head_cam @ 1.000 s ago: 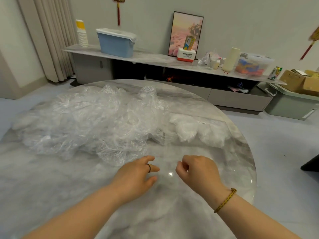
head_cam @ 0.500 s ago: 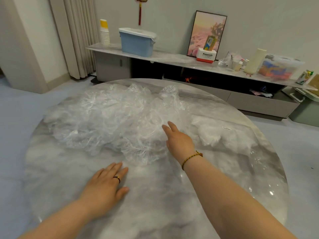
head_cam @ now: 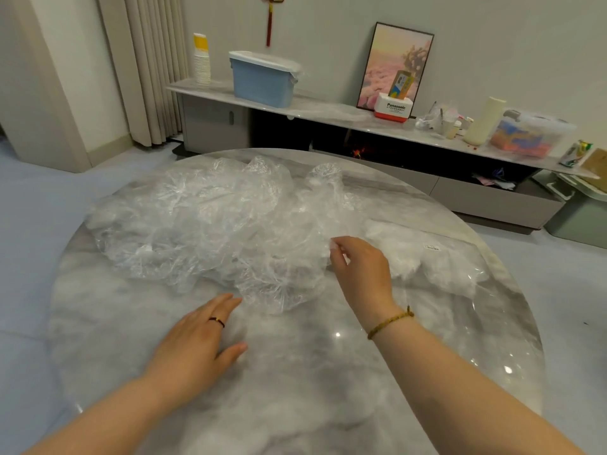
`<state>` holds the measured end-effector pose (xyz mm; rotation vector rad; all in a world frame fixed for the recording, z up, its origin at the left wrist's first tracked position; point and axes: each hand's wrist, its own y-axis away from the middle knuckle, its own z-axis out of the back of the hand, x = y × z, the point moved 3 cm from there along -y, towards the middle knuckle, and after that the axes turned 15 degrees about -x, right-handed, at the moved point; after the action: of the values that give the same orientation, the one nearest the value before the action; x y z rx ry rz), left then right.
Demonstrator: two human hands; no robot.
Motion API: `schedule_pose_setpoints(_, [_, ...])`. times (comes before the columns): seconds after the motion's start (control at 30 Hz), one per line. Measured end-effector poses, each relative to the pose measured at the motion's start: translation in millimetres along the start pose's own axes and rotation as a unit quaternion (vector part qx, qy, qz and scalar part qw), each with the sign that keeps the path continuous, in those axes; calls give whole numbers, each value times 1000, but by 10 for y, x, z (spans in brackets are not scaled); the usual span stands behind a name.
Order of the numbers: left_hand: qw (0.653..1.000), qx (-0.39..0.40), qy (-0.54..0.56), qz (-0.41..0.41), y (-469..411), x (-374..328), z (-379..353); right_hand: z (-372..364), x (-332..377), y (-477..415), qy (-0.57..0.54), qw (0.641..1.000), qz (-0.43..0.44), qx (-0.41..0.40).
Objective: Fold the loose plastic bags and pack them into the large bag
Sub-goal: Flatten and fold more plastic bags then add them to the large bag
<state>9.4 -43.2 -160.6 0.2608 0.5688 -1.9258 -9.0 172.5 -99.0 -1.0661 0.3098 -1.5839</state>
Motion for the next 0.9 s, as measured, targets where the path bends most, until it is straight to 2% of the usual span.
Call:
schedule_pose_setpoints(0.07, [999, -49, 9, -16, 7, -67, 48, 145, 34, 175, -18, 997, 40, -57])
schedule_pose_setpoints(0.13, [991, -112, -33, -71, -2, -78, 44, 271, 36, 396, -53, 995, 48, -76])
schedule_pose_setpoints(0.27, [973, -181, -11, -145, 89, -168, -15, 566, 51, 806, -97, 993, 59, -43])
schedule_pose_setpoints(0.5, [918, -270, -23, -290, 320, -337, 63, 882, -19, 1355, -69, 987, 127, 69])
schedule_pose_setpoints(0.57, [899, -263, -24, -350, 400, -353, 60, 902, -52, 1449, -52, 982, 149, 103])
schedule_pose_setpoints(0.63, [894, -232, -34, -382, 485, -378, 68, 896, -56, 1503, -27, 977, 164, 131])
schedule_pose_setpoints(0.8, [899, -163, -41, -404, 654, -447, 46, 843, -28, 1566, 22, 961, 237, 142])
schedule_pose_setpoints(0.9, [906, -95, -47, -410, 673, -459, 4, 824, -48, 1576, 33, 952, 261, 159])
